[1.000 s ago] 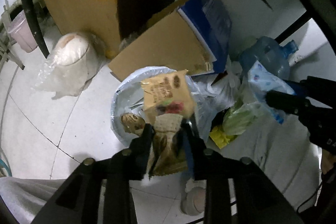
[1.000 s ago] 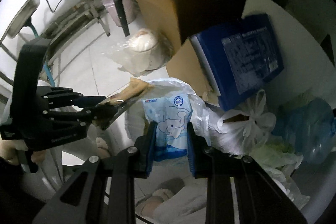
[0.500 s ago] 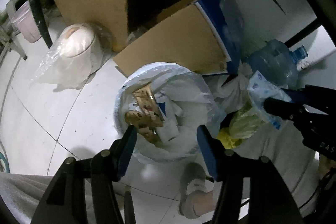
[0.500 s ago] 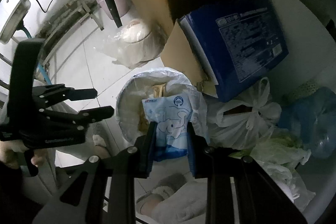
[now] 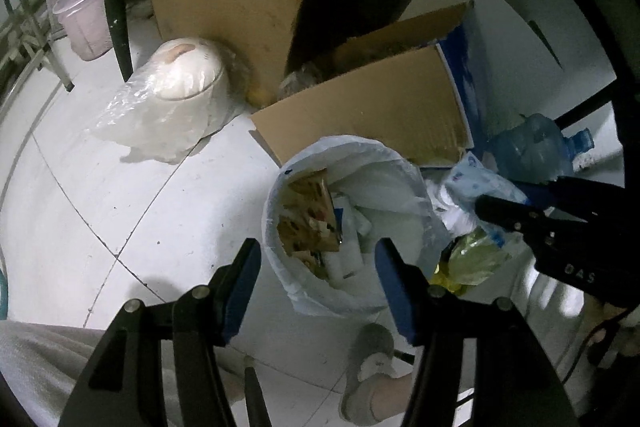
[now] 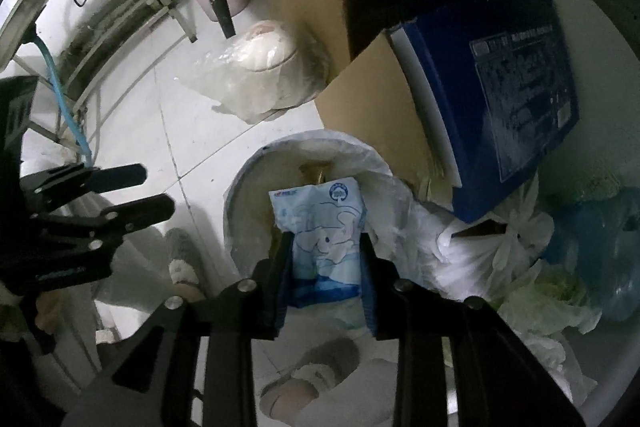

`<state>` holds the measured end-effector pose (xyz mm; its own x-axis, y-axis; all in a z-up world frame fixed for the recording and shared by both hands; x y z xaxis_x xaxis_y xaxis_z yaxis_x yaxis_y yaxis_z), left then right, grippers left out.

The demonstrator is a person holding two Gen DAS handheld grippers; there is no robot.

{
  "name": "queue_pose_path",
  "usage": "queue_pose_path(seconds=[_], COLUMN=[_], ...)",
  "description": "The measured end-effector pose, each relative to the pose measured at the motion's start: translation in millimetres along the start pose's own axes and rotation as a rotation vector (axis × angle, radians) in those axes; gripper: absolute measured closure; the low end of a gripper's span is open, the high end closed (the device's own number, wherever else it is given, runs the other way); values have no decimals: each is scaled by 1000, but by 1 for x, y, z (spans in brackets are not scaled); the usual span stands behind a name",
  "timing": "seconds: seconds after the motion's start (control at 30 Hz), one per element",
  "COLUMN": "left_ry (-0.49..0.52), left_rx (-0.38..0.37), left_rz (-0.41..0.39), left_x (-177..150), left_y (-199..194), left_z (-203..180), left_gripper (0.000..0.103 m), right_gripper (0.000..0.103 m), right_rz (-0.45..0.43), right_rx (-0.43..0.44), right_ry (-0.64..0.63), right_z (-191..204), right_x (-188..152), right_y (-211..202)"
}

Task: Collect trash
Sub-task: 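Open the left tool to drop the wrapper while the right tool releases the tissue pack, then raise both open tools up from the bin toward the counter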

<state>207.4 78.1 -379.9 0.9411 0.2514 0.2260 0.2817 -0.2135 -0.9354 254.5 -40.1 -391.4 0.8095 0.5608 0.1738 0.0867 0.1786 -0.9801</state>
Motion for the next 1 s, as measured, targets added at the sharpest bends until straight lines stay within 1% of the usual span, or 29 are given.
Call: queue_pose_path(seconds=[0.03,0.1,0.23,0.3,0.67,1.0], left_ry=[-1,-4,-4,2,37,71], left_rx=[-3,-6,-8,-8,0,13], left_rz=[-2,-11,-29,-40,-101,-175], left_x=[0,0,0,-1,-7,-18], left_y=[-1,-4,-12,-16,-52,-94], left_z=[1,2,4,3,-5,-25], left_gripper=[44,44,44,44,44,44], right_gripper=[73,66,65,62,62,62], right_rz=[0,0,-5,-6,-62,-128], right_rx=[-5,-12,-26,-32,-19,-8], right_ry=[0,8,11,13,-2,-11], right_z=[1,1,2,1,13,26], right_x=[1,4,6,6,-6,-27], right_y=[0,1,-1,-4,-43,-89])
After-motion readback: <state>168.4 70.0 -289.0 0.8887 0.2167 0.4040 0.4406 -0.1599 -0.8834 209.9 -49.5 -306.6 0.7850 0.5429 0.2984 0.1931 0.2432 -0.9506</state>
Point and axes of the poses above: each gripper's, at about its wrist camera, not at the fingertips, and y roughly the way its jaws point, z to its left, x to its top, the point moved 4 cm from there along y, roughly the way its jaws point, and after that the axes turned 3 degrees about z, right-handed, at the moved point
